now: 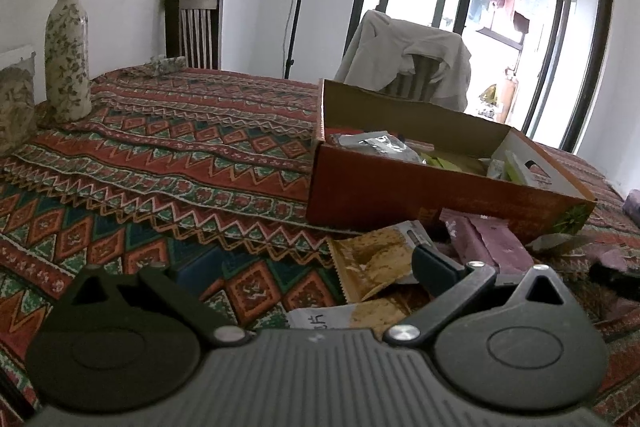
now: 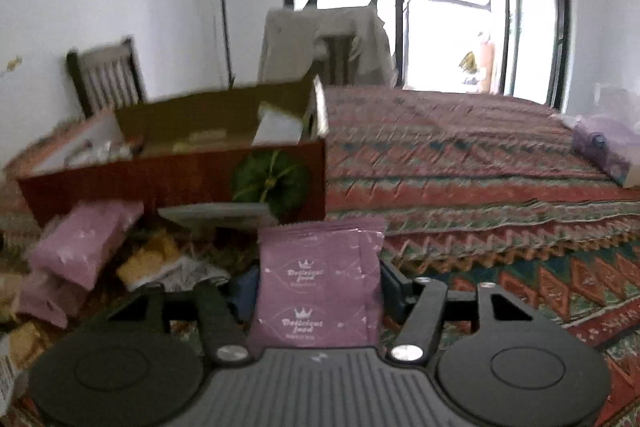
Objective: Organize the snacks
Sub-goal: 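Grasp a pink 'Delicious food' packet with the right gripper while the left reaches a cracker packet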
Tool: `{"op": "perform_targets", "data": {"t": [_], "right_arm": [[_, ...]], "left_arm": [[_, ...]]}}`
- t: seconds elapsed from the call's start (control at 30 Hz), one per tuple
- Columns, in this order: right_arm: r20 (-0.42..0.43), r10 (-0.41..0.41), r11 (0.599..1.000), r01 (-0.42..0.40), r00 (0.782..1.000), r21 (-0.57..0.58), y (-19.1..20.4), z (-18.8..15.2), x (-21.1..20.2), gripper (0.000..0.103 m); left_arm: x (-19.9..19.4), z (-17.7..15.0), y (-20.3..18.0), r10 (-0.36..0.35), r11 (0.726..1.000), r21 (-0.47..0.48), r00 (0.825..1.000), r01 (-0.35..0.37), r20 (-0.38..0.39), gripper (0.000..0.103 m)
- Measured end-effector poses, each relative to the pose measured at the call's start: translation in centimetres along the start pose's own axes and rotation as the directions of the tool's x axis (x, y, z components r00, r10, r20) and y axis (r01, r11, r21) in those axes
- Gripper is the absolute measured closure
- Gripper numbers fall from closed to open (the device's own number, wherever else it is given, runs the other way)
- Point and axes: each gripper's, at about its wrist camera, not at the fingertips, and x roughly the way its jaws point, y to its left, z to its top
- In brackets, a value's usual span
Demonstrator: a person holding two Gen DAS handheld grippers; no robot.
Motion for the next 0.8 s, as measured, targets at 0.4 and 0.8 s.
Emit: {"op": "perform_targets", "data": {"t": [0.4,0.8], "right_arm": [[0.105,-0.011,1.0,0.012,0.994,-0.006,0.0,0.0,-1.7,0.043],[0.128,0.01,1.0,-0.012,0.992,0.019,-0.5,-0.3,-2.3,0.043]], "left_arm": [[-0.3,0.4,0.2,0.071,0.997,-0.022,0.997,-0.072,-0.03,0.0],[1.8,-0.7,-3.0,0.139,0.99,0.029,0.969,-0.136,-0.205,0.0]]}}
